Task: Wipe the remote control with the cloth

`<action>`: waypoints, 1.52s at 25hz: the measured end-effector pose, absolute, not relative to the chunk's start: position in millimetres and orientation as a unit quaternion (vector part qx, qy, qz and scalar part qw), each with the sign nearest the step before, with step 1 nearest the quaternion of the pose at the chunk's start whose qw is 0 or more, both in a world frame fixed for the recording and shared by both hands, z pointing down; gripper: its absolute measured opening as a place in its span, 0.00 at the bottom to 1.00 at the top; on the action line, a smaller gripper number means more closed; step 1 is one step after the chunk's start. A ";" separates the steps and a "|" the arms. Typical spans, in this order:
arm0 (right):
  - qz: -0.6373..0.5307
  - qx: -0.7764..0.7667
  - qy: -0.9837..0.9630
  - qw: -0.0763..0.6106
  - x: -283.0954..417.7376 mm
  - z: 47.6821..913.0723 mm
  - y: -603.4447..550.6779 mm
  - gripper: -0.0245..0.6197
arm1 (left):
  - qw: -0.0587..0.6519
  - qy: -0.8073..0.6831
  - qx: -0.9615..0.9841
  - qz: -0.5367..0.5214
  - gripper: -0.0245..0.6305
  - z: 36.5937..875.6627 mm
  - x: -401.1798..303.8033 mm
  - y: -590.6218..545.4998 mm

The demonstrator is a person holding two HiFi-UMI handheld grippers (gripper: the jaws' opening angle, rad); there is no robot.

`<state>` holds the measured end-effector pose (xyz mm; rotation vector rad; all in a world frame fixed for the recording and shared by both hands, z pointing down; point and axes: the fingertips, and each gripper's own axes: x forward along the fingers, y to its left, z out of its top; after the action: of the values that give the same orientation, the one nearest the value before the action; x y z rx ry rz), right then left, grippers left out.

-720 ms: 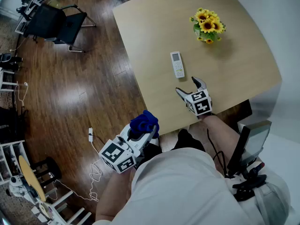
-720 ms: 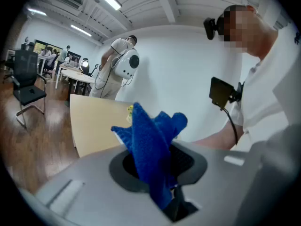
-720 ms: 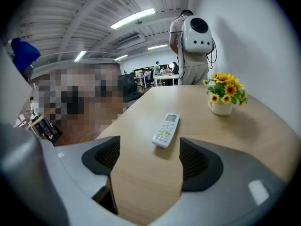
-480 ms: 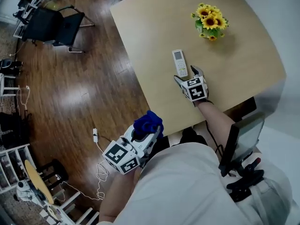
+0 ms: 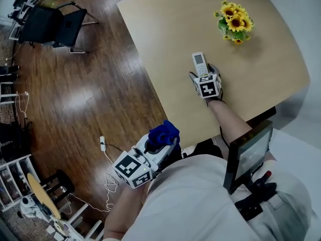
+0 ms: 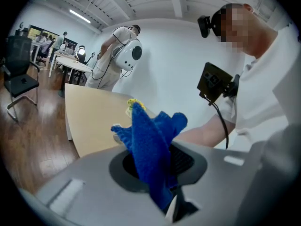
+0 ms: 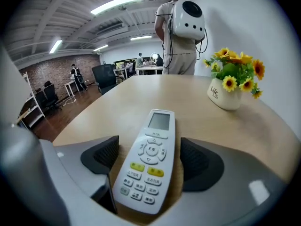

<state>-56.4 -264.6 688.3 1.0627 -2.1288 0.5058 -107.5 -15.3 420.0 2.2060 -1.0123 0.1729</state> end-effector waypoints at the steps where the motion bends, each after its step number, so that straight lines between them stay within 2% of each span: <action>1: 0.192 0.412 -0.820 0.348 -56.1 688.1 -265.5 0.67 | 0.349 -0.387 0.851 0.067 0.20 422.0 -107.8 -15.8; 5: 0.178 0.404 -0.826 0.350 -59.1 690.5 -265.1 0.63 | 0.354 -0.384 0.850 0.066 0.20 429.0 -109.8 -17.8; 7: 0.179 0.388 -0.832 0.354 -62.3 692.9 -264.0 0.49 | 0.353 -0.384 0.851 0.065 0.20 430.6 -109.8 -18.3; 8: 0.181 0.379 -0.835 0.355 -63.3 696.0 -263.6 0.47 | 0.352 -0.384 0.851 0.065 0.20 430.8 -109.6 -18.1; 18: 0.166 0.289 -0.859 0.388 -33.9 691.0 -221.8 0.45 | 0.328 -0.400 0.854 0.057 0.20 424.9 -122.1 -18.9; 28: 0.082 0.141 -0.924 0.347 -39.6 562.9 -138.5 0.45 | 0.265 -0.398 0.877 0.045 0.20 394.3 -137.9 -54.9; 32: 0.052 0.112 -0.929 0.348 -38.2 510.0 -108.6 0.45 | 0.235 -0.354 0.904 0.047 0.20 372.8 -105.1 -73.5; 38: 0.016 0.093 -0.931 0.352 -36.5 472.7 -85.6 0.45 | 0.187 -0.262 0.945 0.048 0.20 362.1 -8.1 -98.7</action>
<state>-36.5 -85.6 472.7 0.2416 -2.4103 0.0401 -8.1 -98.7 362.1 2.6608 -0.7372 0.1362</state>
